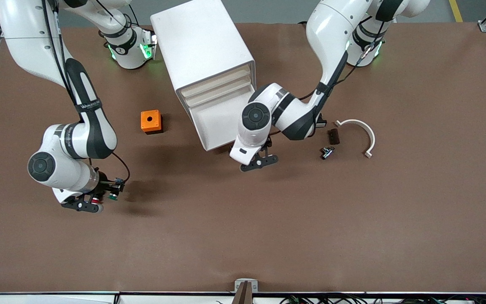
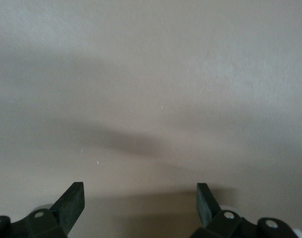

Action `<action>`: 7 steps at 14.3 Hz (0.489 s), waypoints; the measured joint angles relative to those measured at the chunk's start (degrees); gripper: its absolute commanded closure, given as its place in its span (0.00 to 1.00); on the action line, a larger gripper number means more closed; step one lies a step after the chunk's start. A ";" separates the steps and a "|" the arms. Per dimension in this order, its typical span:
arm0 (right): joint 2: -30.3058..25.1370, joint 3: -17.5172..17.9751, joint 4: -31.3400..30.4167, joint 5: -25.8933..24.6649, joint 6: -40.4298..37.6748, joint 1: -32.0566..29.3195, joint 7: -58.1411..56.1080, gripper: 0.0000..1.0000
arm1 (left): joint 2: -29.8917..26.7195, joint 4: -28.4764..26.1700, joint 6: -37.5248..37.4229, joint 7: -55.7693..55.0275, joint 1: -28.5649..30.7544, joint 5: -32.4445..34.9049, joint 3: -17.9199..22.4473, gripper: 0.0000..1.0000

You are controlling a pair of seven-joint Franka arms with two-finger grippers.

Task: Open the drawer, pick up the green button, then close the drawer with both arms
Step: 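Carry the green button with the right gripper toward the red button, then set the button beside the red button while the left gripper pushes the drawer shut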

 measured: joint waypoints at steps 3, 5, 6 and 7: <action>1.29 0.15 0.01 0.00 0.91 0.02 -2.30 0.99 | 0.66 -0.67 0.18 -0.13 -1.98 0.00 0.00 0.01; 1.58 0.07 0.04 0.00 2.21 -0.11 -3.37 0.98 | 1.03 -1.24 0.84 -0.14 -2.97 0.01 -0.01 0.01; 1.73 0.02 0.04 0.00 3.03 -0.20 -3.49 0.97 | 1.09 -1.40 1.02 -0.20 -3.34 0.01 -0.01 0.01; 2.01 -0.05 0.04 0.00 4.06 -0.44 -3.51 0.96 | 1.10 -1.45 1.12 -0.36 -3.58 0.01 -0.02 0.01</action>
